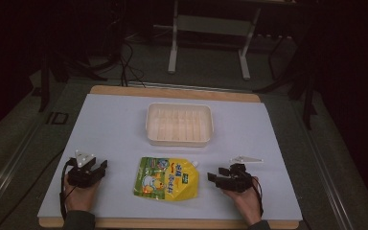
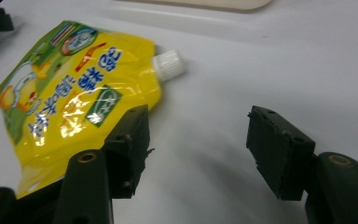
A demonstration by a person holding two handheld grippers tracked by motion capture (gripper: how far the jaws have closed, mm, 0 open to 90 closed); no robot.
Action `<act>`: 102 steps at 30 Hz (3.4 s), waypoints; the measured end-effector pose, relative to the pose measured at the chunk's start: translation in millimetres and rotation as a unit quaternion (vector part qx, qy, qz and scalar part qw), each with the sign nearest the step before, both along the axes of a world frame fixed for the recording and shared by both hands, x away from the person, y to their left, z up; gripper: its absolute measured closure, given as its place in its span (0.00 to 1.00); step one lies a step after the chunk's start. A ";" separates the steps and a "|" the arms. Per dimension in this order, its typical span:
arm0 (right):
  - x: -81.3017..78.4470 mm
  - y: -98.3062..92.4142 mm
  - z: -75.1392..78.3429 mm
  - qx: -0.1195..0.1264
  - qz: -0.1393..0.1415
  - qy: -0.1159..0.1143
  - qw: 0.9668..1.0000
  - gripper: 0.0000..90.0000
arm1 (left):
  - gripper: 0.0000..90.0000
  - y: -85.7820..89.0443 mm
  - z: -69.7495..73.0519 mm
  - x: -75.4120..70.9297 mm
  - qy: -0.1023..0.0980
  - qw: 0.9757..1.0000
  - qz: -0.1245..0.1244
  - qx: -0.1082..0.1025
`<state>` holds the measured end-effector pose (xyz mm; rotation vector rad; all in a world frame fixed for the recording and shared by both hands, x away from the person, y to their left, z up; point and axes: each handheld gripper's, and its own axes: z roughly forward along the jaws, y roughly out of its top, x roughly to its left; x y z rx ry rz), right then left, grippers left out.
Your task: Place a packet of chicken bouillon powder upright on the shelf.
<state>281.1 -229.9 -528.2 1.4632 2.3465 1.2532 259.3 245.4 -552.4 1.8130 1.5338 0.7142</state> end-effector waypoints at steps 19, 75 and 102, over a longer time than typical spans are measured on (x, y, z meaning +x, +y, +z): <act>-11.3 32.1 -0.1 0.028 0.047 0.016 0.998 0.38 | 0.59 -1.8 -0.2 0.3 0.001 1.000 0.003 0.008; 14.1 74.7 20.0 0.101 0.133 0.071 0.983 1.00 | 0.58 -3.0 0.1 0.2 -0.003 1.000 0.006 0.011; 23.6 113.6 80.0 0.126 0.200 0.025 0.971 1.00 | 0.58 -2.3 0.7 -0.5 -0.007 1.000 0.009 0.008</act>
